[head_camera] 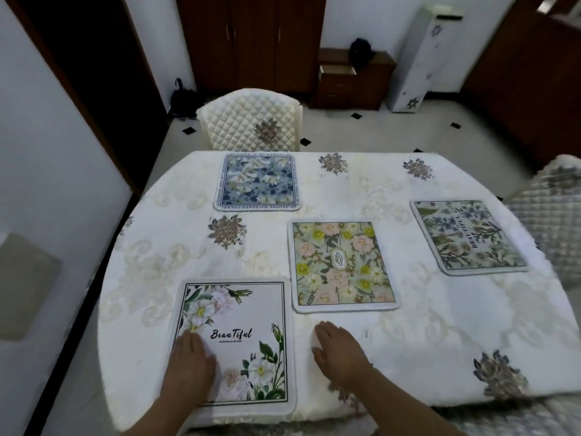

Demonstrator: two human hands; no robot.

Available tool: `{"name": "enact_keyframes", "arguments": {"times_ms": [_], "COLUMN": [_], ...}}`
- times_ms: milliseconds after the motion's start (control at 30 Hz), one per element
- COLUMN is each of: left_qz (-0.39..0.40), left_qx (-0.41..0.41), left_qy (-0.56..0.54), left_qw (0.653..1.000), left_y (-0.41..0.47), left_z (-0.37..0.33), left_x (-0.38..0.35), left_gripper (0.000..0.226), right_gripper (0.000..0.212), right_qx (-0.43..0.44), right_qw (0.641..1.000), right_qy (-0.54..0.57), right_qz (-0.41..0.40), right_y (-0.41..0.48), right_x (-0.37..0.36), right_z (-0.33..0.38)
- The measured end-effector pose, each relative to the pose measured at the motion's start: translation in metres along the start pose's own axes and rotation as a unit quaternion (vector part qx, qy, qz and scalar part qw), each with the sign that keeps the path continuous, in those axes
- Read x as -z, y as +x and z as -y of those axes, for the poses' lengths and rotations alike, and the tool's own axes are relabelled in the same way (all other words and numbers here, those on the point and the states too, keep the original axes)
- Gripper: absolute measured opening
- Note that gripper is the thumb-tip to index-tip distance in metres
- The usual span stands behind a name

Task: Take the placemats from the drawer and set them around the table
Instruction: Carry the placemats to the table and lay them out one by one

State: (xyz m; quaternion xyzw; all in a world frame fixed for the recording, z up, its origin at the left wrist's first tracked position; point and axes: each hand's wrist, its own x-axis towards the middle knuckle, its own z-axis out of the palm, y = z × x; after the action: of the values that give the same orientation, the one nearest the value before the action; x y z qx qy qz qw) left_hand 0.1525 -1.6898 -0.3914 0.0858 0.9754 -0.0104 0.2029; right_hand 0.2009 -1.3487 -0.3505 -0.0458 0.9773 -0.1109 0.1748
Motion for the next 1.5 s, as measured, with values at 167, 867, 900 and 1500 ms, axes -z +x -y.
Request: {"name": "enact_keyframes", "arguments": {"times_ms": [167,867,900,1500], "left_qz": [-0.047,-0.046,-0.041,-0.033], "left_qx": [-0.002,0.363,0.36,0.384], "left_qy": [-0.128,-0.35,-0.353,-0.789], "left_qw": [0.991,0.862,0.863,0.479], "left_y": [0.008,0.191,0.192,0.082], "left_z": [-0.071,-0.305,-0.305,-0.395], "left_x": [0.033,0.119,0.119,0.114], "left_gripper": [0.038,0.086,0.09,0.021], "right_gripper": [0.05,0.021,0.016,0.033], "right_qx": [-0.052,-0.107,-0.111,-0.312], "right_qw": [0.996,0.973,0.971,0.745], "right_qy": [0.05,0.143,0.15,0.569], "right_qz": [-0.058,-0.145,-0.15,-0.154], "right_y": [-0.018,-0.023,-0.023,-0.019], "right_x": [0.016,0.02,0.02,0.055], "right_z": [-0.068,-0.275,-0.276,-0.261]}}
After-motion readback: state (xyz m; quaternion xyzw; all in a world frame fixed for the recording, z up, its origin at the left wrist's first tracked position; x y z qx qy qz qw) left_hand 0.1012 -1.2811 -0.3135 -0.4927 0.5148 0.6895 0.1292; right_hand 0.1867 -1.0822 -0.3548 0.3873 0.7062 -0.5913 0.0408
